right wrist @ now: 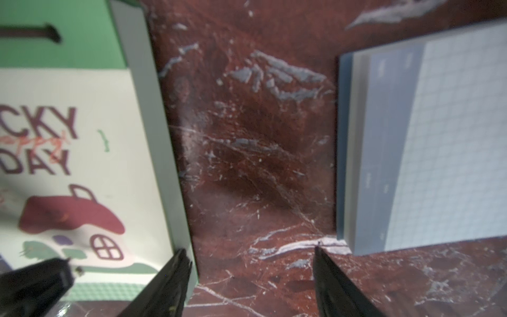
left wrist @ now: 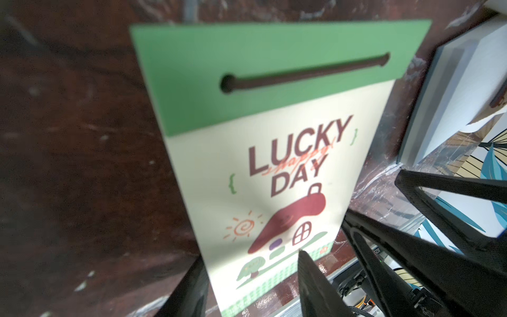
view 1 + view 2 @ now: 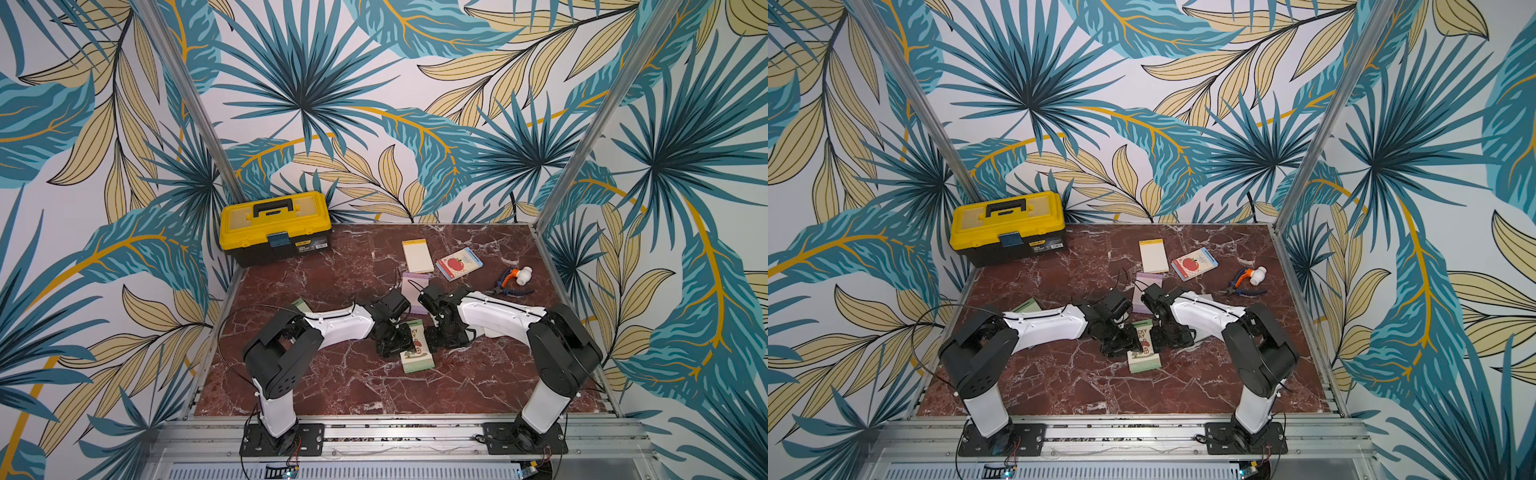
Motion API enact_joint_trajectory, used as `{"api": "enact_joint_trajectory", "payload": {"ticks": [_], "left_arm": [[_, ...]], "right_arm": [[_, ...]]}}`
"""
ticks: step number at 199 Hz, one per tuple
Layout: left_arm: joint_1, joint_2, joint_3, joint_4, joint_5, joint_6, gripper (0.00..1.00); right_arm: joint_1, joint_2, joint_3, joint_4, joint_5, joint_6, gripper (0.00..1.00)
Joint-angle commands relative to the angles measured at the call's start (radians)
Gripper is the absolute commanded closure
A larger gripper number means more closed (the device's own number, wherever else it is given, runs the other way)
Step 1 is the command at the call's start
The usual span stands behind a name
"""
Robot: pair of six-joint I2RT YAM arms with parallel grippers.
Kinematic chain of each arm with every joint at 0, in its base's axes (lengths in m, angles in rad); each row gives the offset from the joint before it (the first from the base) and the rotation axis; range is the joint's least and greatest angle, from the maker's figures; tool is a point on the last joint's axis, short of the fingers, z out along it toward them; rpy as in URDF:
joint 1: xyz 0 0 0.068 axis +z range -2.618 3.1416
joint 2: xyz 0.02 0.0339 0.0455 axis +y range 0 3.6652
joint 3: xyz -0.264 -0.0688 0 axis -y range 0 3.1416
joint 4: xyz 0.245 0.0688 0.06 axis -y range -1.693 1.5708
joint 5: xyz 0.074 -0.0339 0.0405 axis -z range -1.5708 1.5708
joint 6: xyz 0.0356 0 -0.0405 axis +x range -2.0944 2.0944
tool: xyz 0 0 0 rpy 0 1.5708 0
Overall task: Tear off pages from different memo pads
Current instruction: Pick up the memo pad from the center of the board.
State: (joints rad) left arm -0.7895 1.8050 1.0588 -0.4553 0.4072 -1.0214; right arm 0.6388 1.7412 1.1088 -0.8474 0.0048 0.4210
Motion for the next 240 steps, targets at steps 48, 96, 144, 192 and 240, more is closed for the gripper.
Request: {"api": "enact_joint_trajectory", "payload": {"ticks": [48, 96, 144, 192, 240], "left_arm": [[-0.01, 0.014, -0.002, 0.013, -0.005, -0.005, 0.47], [-0.009, -0.007, -0.014, 0.012, -0.005, -0.007, 0.48], [-0.004, -0.08, 0.002, -0.081, -0.028, 0.032, 0.47], [0.003, -0.166, 0.024, -0.21, -0.07, 0.088, 0.46], [0.014, -0.212, 0.034, -0.285, -0.084, 0.149, 0.44]], "right_arm": [[0.001, -0.055, -0.028, 0.072, -0.11, 0.004, 0.27], [0.001, -0.051, -0.052, 0.09, -0.137, 0.035, 0.27], [0.002, -0.071, -0.073, 0.091, -0.132, 0.084, 0.27], [0.002, -0.074, -0.069, 0.121, -0.176, 0.121, 0.26], [0.004, -0.09, -0.093, 0.217, -0.25, 0.197, 0.26]]}}
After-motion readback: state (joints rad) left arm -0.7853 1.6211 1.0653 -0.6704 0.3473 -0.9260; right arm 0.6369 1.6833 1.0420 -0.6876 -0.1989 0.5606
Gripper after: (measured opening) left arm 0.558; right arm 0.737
